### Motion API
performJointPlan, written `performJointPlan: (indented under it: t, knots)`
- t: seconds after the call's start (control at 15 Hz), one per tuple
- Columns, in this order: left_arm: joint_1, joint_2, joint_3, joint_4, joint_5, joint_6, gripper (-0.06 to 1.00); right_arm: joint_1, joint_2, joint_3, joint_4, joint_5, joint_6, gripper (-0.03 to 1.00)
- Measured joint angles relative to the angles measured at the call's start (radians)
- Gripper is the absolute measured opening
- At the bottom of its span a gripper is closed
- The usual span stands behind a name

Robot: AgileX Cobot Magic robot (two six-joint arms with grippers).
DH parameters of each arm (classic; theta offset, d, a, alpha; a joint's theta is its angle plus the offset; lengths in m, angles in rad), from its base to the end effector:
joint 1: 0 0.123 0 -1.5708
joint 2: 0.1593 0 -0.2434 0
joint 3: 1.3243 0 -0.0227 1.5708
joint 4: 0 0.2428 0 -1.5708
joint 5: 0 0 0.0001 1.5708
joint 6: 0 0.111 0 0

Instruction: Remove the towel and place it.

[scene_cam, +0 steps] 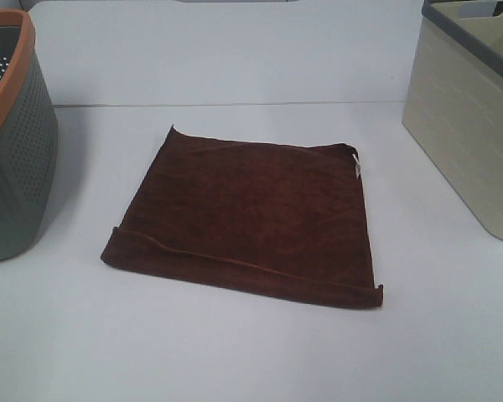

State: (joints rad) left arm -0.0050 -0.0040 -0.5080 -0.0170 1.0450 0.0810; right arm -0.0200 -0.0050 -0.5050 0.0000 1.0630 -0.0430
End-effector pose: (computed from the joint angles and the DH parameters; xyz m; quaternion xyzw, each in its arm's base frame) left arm 0.0473 -0.0019 0.2684 0.0367 0.8451 0.0118 0.5332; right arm 0.0466 -0.0009 0.2658 -0.0098 0.8512 -0.0165 0.5246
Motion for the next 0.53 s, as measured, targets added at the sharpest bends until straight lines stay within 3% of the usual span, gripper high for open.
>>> performJointPlan:
  t: [0.53]
  knots:
    - [0.0,0.0,0.0,0.0,0.0,-0.002,0.91,0.0,0.0,0.0,0.0,0.0,0.0,0.56]
